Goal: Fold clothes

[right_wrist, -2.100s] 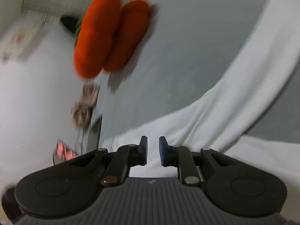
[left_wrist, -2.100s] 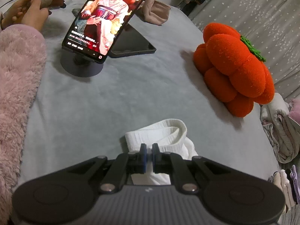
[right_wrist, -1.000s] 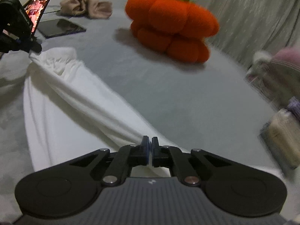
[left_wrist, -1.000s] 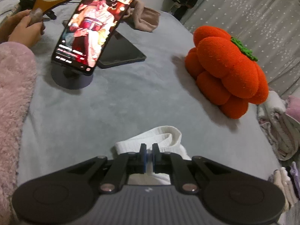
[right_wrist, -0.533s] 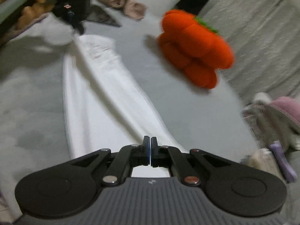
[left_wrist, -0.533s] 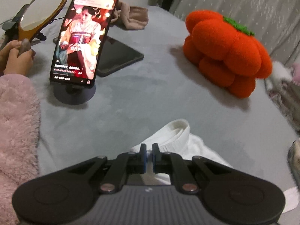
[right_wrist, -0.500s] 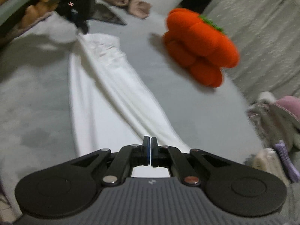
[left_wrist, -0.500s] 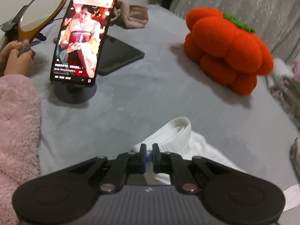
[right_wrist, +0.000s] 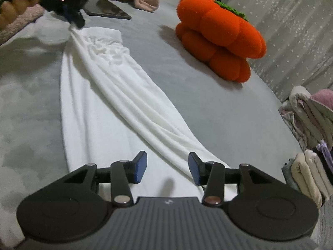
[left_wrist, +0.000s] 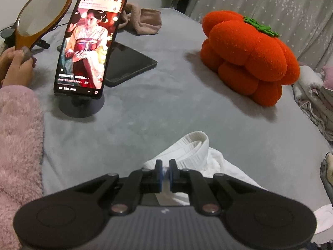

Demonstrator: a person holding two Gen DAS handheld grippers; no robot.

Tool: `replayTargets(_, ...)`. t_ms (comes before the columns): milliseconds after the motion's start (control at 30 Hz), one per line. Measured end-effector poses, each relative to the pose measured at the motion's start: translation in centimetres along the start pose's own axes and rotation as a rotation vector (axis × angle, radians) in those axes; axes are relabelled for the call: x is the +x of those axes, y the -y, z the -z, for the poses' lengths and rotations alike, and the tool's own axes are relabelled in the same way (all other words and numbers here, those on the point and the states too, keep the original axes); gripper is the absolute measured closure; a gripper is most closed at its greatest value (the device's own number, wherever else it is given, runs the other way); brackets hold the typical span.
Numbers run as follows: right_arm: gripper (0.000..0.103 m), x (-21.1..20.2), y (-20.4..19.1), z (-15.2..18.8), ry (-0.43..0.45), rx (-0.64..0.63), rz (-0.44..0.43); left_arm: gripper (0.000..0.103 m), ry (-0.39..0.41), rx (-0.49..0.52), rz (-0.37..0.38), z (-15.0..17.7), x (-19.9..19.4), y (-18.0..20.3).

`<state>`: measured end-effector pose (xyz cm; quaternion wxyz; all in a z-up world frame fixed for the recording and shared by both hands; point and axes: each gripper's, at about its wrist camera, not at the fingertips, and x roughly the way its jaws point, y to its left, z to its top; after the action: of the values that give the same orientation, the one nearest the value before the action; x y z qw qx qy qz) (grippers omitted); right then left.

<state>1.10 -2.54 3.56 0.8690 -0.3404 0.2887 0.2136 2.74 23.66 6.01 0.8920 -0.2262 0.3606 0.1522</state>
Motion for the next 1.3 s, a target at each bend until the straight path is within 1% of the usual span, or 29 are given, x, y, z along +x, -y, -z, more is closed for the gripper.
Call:
replayTargets(200,0.057,2.0,0.2,-0.3,-0.023,0.016,0.002,0.097,0.007,-0.005,-0.001,0.0,-0.1,0.2)
replayTargets(300,0.064,2.6,0.4,-0.4,-0.012,0.022,0.028,0.097,0.008,0.002,-0.004,0.1,-0.2,0.2)
replayTargets(333,0.071,2.8,0.6,-0.4,-0.010,0.027,0.039,0.097,0.007,0.004,-0.005,0.1,-0.1,0.2)
replayTargets(367,0.082,3.1,0.7,-0.4,-0.010,0.035,0.051,0.097,0.006,0.007,-0.007,0.2,-0.1,0.2)
replayTargets(500,0.098,3.4,1.3,-0.4,-0.003,0.071,0.084,0.097,-0.008,0.011,-0.002,0.3,0.3,0.1)
replayTargets(600,0.100,2.6,1.5,-0.8,0.028,0.073,0.137,0.097,-0.012,0.008,0.014,0.2,0.4,-0.1)
replayTargets(733,0.100,1.0,1.3,-1.4,0.081,0.027,0.228,0.097,-0.004,0.005,0.044,0.0,0.1,-0.3)
replayTargets(933,0.100,-2.0,0.9,-1.1,0.104,-0.060,0.281,0.097,-0.009,0.022,0.066,-0.3,-0.4,-0.4)
replayTargets(1000,0.100,-2.9,0.4,-0.7,0.102,-0.093,0.275,0.097,-0.022,0.030,0.057,-0.4,-0.3,-0.5)
replayTargets(1133,0.100,-4.0,-1.0,0.2,0.078,-0.151,0.208,0.097,-0.041,0.052,0.019,-0.3,0.0,-0.6)
replayTargets(1200,0.100,-4.3,-1.8,0.5,0.065,-0.182,0.171,0.097,-0.047,0.067,-0.003,-0.2,0.0,-0.7)
replayTargets(1300,0.100,-4.1,-2.8,0.8,0.031,-0.200,0.091,0.097,-0.062,0.100,-0.035,-0.1,0.1,-0.8)
